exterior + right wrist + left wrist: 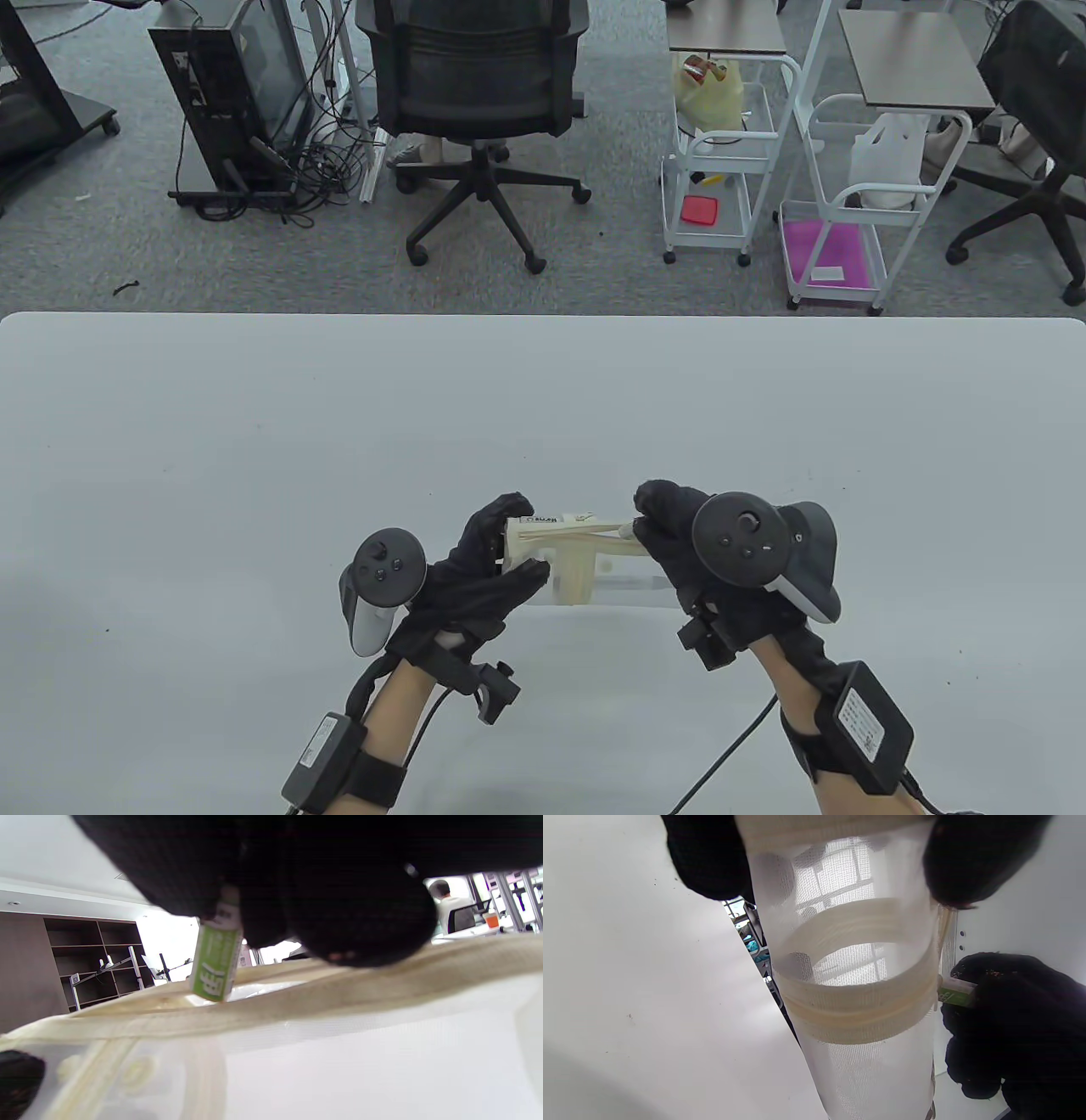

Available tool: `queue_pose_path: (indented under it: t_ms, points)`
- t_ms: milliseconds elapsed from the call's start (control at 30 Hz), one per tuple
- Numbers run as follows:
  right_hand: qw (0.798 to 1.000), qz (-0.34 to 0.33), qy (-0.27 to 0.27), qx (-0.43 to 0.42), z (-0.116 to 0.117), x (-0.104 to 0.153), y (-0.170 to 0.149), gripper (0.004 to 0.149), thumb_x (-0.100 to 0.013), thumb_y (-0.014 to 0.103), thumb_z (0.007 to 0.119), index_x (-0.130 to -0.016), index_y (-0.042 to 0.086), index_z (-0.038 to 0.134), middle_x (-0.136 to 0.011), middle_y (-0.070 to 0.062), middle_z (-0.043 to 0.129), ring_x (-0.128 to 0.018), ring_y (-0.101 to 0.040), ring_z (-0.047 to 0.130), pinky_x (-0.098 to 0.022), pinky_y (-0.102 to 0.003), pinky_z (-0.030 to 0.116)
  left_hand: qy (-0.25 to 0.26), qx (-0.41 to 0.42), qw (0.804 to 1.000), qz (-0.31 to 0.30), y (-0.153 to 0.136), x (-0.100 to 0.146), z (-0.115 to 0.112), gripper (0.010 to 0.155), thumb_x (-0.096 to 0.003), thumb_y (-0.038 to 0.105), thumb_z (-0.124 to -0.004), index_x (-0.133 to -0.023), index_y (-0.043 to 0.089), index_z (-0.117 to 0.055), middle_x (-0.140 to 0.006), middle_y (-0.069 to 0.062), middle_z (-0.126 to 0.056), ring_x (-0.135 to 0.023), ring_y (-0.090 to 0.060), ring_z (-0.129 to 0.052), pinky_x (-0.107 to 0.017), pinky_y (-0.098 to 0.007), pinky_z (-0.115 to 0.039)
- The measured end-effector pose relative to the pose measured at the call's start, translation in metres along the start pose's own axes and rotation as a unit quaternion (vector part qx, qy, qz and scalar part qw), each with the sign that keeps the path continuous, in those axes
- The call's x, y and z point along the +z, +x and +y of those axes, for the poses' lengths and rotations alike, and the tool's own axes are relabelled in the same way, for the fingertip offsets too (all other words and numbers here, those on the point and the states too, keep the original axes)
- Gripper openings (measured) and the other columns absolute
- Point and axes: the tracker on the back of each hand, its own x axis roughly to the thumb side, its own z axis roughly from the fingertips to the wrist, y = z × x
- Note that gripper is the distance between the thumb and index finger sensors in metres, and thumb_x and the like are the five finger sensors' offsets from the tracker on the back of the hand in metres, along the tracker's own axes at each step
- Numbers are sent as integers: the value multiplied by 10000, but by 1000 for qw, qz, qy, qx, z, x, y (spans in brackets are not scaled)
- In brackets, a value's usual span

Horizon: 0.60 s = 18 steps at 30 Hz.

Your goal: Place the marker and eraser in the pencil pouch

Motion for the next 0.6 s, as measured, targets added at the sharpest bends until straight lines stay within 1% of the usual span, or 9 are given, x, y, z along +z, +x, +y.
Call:
queue_pose_path:
  t_ms: [33,67,167,233,300,400,467,600]
  points:
    - [1000,-5,-11,17,2,1,3,451,-367,353,890,-773,157,900,-564,-120,997,-216,-248,1058,-124,-401,870,0,3,1000,1,-1,0,0,783,-443,602,-763,-1112,378,-425,-1159,-154,-552,-892,-336,-834,-571,-416,-839]
    - [999,-12,-8,33,4,2,8,454,-363,356,893,-773,161,899,-564,-115,998,-213,-250,1058,-124,-397,872,2,6,1000,3,-1,0,-1,780,-444,601,-763,-1112,380,-424,-1158,-153,-553,-892,-337,-833,-573,-416,-839]
    - [999,-32,0,44,12,4,19,452,-361,359,897,-772,173,898,-569,-108,1006,-215,-239,1064,-123,-391,876,0,5,1000,0,1,0,-1,778,-444,604,-761,-1111,383,-426,-1158,-149,-557,-888,-333,-838,-570,-411,-843]
    - [996,-34,-24,73,15,5,23,451,-352,365,905,-764,182,902,-560,-101,1003,-208,-230,1058,-121,-386,873,-1,7,1000,-1,2,0,-2,778,-444,602,-764,-1110,381,-428,-1159,-150,-556,-890,-335,-836,-572,-413,-841]
    - [995,-34,-26,92,18,5,24,458,-336,383,921,-758,208,896,-558,-87,992,-212,-215,1048,-126,-378,869,-1,3,1000,-1,1,0,-2,777,-444,604,-762,-1110,384,-429,-1158,-149,-556,-889,-334,-838,-571,-411,-842]
    - [995,-32,-27,91,20,4,22,478,-310,420,932,-746,229,888,-553,-57,981,-217,-201,1038,-130,-374,865,1,7,1000,1,1,1,-2,777,-444,602,-763,-1110,380,-431,-1157,-149,-557,-888,-334,-838,-571,-413,-841]
    - [997,-30,-27,64,15,5,19,496,-311,434,921,-761,229,880,-571,-62,978,-232,-211,1038,-139,-379,865,1,10,1000,1,0,1,-2,775,-444,605,-760,-1109,382,-430,-1157,-147,-561,-887,-330,-841,-570,-408,-845]
    - [998,-18,-55,-10,-12,9,11,528,-331,450,895,-807,223,863,-635,-82,962,-300,-253,1040,-186,-407,863,-1,27,1000,3,-1,0,-1,774,-444,603,-762,-1109,382,-434,-1156,-149,-563,-887,-333,-841,-570,-413,-844]
